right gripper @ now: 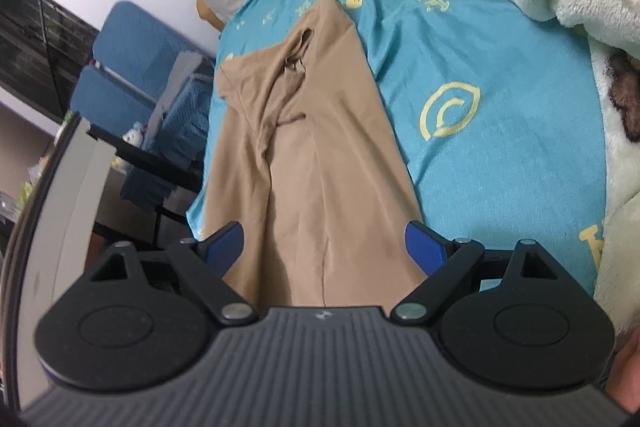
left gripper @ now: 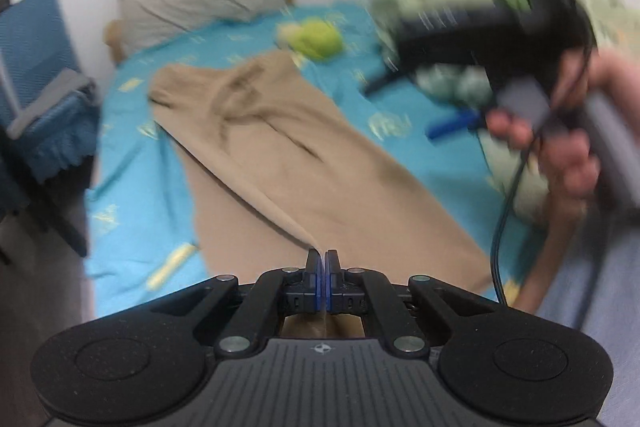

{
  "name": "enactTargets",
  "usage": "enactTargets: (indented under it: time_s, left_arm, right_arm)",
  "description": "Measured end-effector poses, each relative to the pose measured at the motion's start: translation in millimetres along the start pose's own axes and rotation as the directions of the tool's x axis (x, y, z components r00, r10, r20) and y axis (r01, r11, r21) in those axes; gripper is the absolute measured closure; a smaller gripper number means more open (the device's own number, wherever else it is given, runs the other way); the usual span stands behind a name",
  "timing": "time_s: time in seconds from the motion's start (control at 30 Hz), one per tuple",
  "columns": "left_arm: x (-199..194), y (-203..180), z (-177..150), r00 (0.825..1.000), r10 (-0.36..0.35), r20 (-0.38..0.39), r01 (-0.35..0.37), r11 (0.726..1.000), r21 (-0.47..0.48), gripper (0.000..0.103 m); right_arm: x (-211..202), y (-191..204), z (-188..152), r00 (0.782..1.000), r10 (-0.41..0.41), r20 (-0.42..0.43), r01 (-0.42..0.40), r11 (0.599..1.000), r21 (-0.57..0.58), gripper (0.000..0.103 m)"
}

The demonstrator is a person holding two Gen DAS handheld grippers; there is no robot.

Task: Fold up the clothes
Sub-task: 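Grasp the hem end of the shirt strip with both grippers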

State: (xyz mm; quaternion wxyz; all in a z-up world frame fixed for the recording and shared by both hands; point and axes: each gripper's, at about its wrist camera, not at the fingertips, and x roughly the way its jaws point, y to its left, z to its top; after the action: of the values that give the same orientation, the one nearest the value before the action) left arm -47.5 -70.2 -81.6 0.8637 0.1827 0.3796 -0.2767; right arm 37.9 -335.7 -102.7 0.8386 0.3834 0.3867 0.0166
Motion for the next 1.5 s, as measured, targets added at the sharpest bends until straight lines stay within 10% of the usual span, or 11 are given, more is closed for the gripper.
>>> enactTargets:
  time_s: [0.13, 0.27, 0.63, 0.73, 0.93, 1.1, 1.17, 1.5]
  left_arm:
    - [17.7, 15.6, -8.6, 0.996, -0.063, -0.06, 0.057, 0.994, -0.098, 0.081]
    - [14.9, 47.1, -11.4, 0.994, -0.105, -0.033, 0.093, 0.961, -0.259, 0.026]
    - [65.5, 144.7, -44.9, 0.973, -0.163, -0.166, -0.017, 0.663, -0.748, 0.024]
    - [64.5, 142.2, -47.7, 0.969, -0.19, -0.157, 0.014, 0.676, -0.737, 0.021]
    - [56.4, 116.0, -47.6, 0.932, -0.306, -0.194, 0.109, 0.747, -0.656, 0.051]
    - [50.7, 111.1, -48.2, 0.942, -0.262, -0.208, 0.079, 0.778, -0.623, 0.096]
    - [44.0, 114.4, -47.4, 0.951, -0.252, -0.178, 0.086, 0.772, -0.63, 0.1]
    - [-37.6, 132.9, -26.4, 0.979, -0.164, 0.122, 0.204, 0.738, -0.643, 0.101]
  right_arm:
    - [6.5, -4.3, -4.7, 0.999, -0.033, -0.043, 0.032, 0.999, -0.013, 0.014]
    - [13.7, -14.4, -10.9, 0.992, -0.098, -0.086, 0.099, 0.995, 0.006, 0.014]
    - [44.8, -19.6, -32.1, 0.947, -0.216, -0.238, 0.215, 0.976, -0.032, 0.012]
    - [47.8, -11.5, -38.8, 0.937, -0.251, -0.241, 0.236, 0.967, -0.092, 0.012]
    - [52.7, 11.8, -57.4, 0.876, -0.291, -0.385, 0.208, 0.947, -0.244, 0.012]
    - [53.6, 39.1, -82.9, 0.813, -0.462, -0.355, 0.259, 0.832, -0.491, 0.05]
    - [52.1, 49.0, -87.9, 0.802, -0.495, -0.335, 0.254, 0.79, -0.558, 0.091]
    - [-34.1, 68.5, -44.6, 0.95, -0.243, -0.196, 0.149, 0.905, -0.399, 0.097]
